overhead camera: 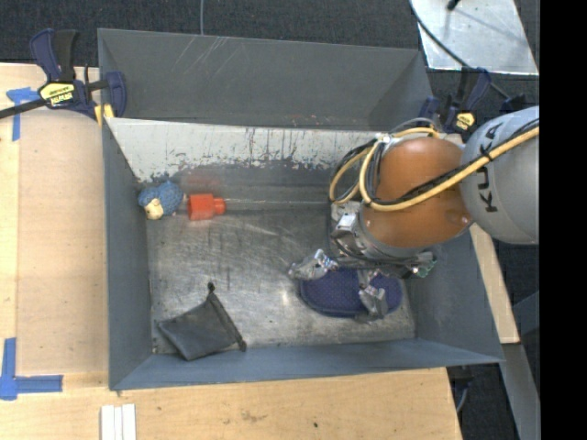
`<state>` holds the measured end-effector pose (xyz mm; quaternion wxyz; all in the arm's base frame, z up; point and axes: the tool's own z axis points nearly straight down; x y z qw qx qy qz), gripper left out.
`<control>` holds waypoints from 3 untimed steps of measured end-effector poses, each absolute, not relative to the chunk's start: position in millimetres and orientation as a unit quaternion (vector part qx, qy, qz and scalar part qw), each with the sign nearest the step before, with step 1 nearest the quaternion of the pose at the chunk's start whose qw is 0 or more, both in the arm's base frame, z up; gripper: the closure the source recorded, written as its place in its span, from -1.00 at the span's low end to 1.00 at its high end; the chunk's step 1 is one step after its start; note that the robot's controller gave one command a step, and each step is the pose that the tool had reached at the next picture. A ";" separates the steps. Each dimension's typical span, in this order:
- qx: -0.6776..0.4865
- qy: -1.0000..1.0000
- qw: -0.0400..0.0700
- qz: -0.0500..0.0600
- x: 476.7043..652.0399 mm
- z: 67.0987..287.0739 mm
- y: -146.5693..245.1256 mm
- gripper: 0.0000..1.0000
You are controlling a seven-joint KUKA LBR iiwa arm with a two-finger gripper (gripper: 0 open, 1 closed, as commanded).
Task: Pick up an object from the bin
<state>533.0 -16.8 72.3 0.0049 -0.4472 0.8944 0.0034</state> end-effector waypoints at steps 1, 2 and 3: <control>-0.589 0.808 0.003 0.000 548.1 72.5 -8.9 -1.00; -0.609 0.793 -0.010 0.021 565.0 76.2 -88.5 -1.00; -0.627 0.778 -0.016 0.026 569.6 75.1 -90.9 -1.00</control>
Offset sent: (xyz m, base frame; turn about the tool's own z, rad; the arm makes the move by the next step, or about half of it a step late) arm 0.0132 0.0060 -0.0023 -0.3331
